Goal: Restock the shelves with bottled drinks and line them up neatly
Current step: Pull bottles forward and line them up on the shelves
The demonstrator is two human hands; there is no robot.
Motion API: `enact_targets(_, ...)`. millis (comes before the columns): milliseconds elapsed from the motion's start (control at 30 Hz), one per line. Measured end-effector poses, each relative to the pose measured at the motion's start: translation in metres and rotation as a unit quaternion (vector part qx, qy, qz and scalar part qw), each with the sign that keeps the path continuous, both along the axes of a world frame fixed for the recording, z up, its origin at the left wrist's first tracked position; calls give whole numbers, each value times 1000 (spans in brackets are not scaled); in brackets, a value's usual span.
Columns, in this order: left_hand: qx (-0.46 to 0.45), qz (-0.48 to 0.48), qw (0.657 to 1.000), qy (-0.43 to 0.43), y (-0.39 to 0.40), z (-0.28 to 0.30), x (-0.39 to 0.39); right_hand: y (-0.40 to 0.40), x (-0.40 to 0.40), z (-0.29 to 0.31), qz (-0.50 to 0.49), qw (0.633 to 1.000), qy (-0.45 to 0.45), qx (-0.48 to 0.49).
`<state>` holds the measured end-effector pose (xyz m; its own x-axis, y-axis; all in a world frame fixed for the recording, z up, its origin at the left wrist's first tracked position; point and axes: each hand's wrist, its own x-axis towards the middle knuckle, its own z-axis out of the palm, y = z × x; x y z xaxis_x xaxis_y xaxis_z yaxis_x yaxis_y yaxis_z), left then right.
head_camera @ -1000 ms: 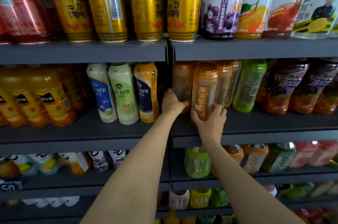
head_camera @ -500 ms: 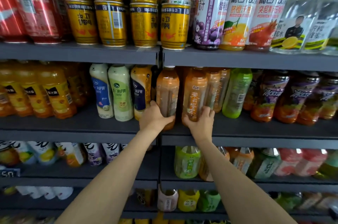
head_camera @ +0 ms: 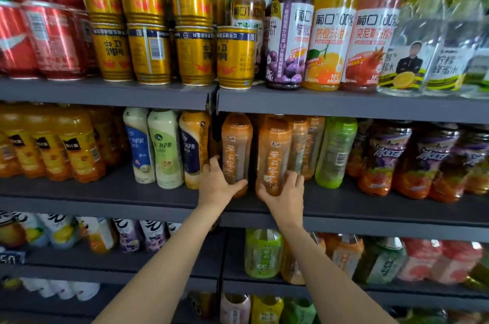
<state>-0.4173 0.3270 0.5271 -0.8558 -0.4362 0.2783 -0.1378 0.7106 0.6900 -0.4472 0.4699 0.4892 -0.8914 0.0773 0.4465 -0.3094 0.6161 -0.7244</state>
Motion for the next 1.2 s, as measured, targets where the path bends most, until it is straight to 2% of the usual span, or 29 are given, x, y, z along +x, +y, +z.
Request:
enact_targets(67, 44, -76, 996, -2, -7, 2, 4, 0, 0, 1, -2, 1000, 1, 2)
enact_targets(133, 68, -110, 991, -24, -9, 5, 6, 0, 1, 1, 3, 1000, -1, -5)
enact_targets(433, 111, -46, 993, -7, 4, 2, -36, 3, -1, -1, 30, 999, -10, -38)
enact_targets(600, 125, 24, 992, 4, 11, 5, -64, 3, -6, -4, 28, 999, -3, -28)
enact_targets(833, 149, 14, 989, 1, 6, 5, -83, 2, -8, -6, 29, 999, 3, -22)
enact_targets(967, 128, 24, 989, 65, 6, -13, -63, -1, -4, -5, 19, 1000, 13, -16)
enact_targets(1100, 150, -25, 973, 171, 9, -17, -28, -17, 10, -3, -36, 998, 41, -17)
enact_targets(1200, 143, -71, 967, 198, 9, -13, -13, -41, 15, 1, -19, 1000, 16, 9)
